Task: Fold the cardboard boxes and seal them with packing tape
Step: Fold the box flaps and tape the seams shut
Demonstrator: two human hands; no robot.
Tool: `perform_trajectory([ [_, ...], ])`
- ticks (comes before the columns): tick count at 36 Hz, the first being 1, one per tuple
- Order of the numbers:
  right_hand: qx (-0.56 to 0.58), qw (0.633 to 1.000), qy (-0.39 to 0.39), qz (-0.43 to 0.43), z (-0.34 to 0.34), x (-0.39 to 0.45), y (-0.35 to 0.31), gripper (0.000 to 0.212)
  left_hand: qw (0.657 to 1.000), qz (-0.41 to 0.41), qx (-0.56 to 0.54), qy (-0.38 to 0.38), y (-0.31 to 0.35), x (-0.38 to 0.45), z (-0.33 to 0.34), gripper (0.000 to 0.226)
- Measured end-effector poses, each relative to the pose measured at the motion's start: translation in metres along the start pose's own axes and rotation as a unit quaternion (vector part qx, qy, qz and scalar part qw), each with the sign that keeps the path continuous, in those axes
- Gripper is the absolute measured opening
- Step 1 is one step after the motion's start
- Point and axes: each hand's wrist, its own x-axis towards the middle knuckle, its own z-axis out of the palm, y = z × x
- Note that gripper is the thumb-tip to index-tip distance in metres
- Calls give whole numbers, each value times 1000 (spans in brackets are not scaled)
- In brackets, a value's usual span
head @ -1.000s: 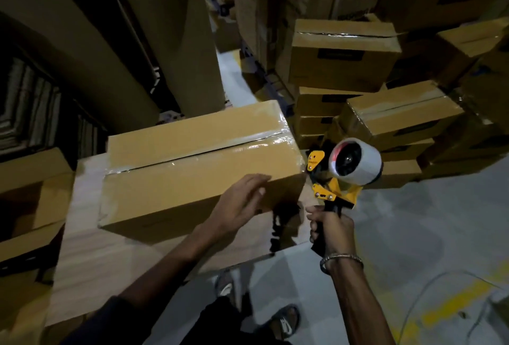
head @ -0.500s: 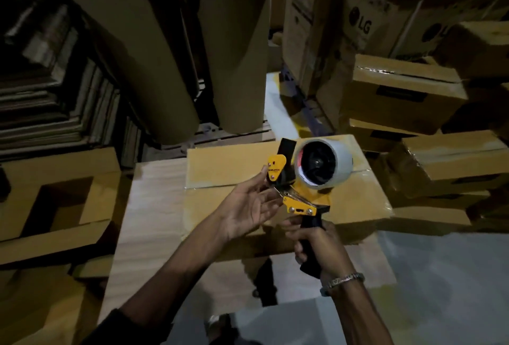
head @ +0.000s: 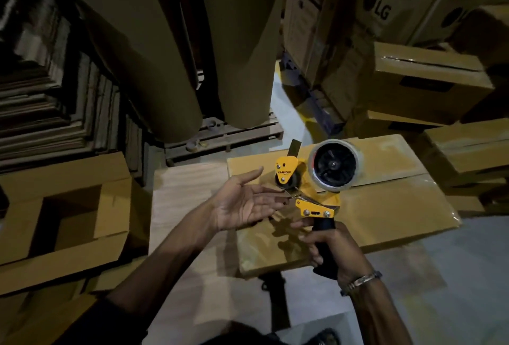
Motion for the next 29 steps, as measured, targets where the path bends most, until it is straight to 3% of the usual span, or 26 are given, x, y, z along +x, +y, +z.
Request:
perform_trajectory([
  [7,-13,1000,20,-1,12,9,-3,27,998,-1,1,-60,13,8,-11,60],
  [12,-12,999,30,3,14,15,-4,26,1000,-15,10,-11,19,5,-23,30],
  [15,-26,999,28,9,16,19,-5,27,998,-8,51,28,28,3,-28,39],
  [17,-46,998,30,12,20,21,-5,27,991,6,119,59,37,1,-28,29],
  [22,-84,996,42,12,43,32,-7,29,949,39,293,113,72,0,-45,21],
  [29,-159,983,97,5,95,64,-10,23,839,65,519,148,141,-2,-65,18],
])
